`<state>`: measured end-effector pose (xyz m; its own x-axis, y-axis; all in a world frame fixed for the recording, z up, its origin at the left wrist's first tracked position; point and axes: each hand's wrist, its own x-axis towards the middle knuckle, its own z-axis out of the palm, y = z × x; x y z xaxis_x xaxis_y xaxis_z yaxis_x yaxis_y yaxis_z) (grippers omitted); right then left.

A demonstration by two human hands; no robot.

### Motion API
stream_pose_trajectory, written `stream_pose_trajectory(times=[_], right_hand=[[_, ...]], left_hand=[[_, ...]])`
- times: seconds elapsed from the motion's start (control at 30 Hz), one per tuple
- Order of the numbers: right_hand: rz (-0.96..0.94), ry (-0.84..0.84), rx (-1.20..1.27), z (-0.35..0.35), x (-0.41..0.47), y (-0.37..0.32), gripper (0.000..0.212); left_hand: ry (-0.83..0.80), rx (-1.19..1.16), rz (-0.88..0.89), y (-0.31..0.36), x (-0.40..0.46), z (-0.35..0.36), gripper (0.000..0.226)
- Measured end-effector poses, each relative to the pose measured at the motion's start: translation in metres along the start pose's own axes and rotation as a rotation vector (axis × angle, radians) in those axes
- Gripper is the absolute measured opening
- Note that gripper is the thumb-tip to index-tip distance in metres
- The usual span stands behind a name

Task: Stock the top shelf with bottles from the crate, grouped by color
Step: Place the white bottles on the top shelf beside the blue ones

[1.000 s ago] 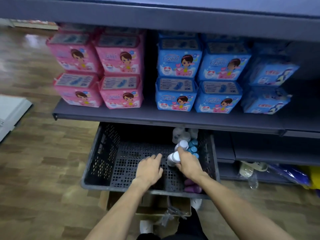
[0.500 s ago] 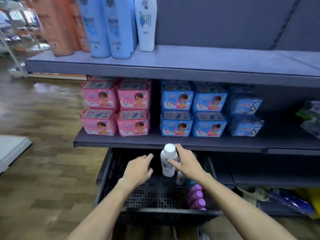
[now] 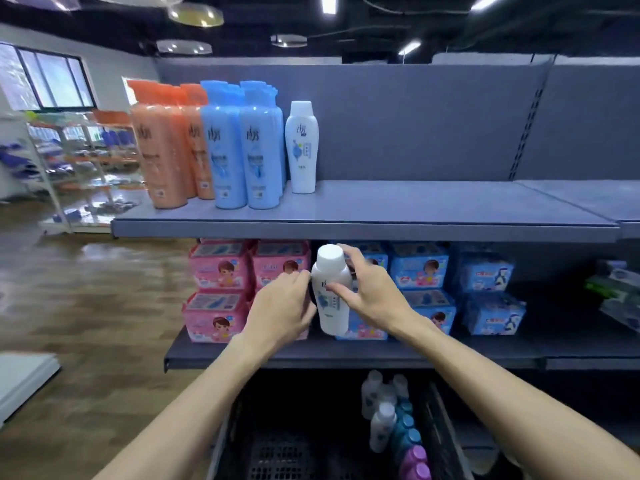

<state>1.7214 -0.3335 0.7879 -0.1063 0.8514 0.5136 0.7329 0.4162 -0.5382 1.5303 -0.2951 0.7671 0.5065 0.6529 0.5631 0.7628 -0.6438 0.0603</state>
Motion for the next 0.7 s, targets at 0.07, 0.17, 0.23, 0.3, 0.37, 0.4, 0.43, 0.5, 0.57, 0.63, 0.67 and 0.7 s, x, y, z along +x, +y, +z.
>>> stream_pose_trajectory(times=[0.07, 0.17, 0.23, 0.3, 0.37, 0.4, 0.43, 0.5, 0.57, 0.63, 0.67, 0.7], right_hand=[[-0.04, 0.028, 0.025, -0.017, 0.017, -0.013, 0.061], [-0.067, 0.077, 0.046, -0.042, 0.045, -0.032, 0.057], [-0.074, 0.113, 0.063, -0.059, 0.064, -0.045, 0.054], [-0.079, 0.14, 0.086, -0.076, 0.082, -0.057, 0.051], [-0.093, 0.158, 0.098, -0.091, 0.098, -0.067, 0.049], [-0.101, 0.169, 0.099, -0.097, 0.106, -0.071, 0.048], [-0.108, 0.183, 0.1, -0.103, 0.113, -0.075, 0.047], [-0.11, 0.206, 0.114, -0.11, 0.126, -0.079, 0.048], [-0.108, 0.217, 0.128, -0.113, 0.136, -0.08, 0.048], [-0.103, 0.215, 0.126, -0.112, 0.145, -0.077, 0.048], [-0.097, 0.209, 0.123, -0.11, 0.149, -0.074, 0.048], [-0.088, 0.206, 0.12, -0.107, 0.152, -0.072, 0.048]], left_hand=[[0.048, 0.017, 0.018, 0.0, 0.017, -0.023, 0.022], [0.094, 0.055, 0.061, -0.002, 0.043, -0.054, 0.022], [0.109, 0.08, 0.075, -0.004, 0.06, -0.072, 0.026], [0.13, 0.103, 0.085, -0.006, 0.076, -0.088, 0.028], [0.16, 0.107, 0.088, -0.008, 0.092, -0.101, 0.026], [0.174, 0.11, 0.087, -0.009, 0.099, -0.107, 0.025], [0.185, 0.115, 0.086, -0.01, 0.105, -0.111, 0.024], [0.197, 0.113, 0.081, -0.012, 0.116, -0.117, 0.022], [0.181, 0.112, 0.074, -0.014, 0.123, -0.121, 0.023], [0.157, 0.131, 0.071, -0.016, 0.128, -0.123, 0.026], [0.147, 0.139, 0.068, -0.017, 0.13, -0.123, 0.028], [0.139, 0.144, 0.067, -0.018, 0.132, -0.123, 0.03]])
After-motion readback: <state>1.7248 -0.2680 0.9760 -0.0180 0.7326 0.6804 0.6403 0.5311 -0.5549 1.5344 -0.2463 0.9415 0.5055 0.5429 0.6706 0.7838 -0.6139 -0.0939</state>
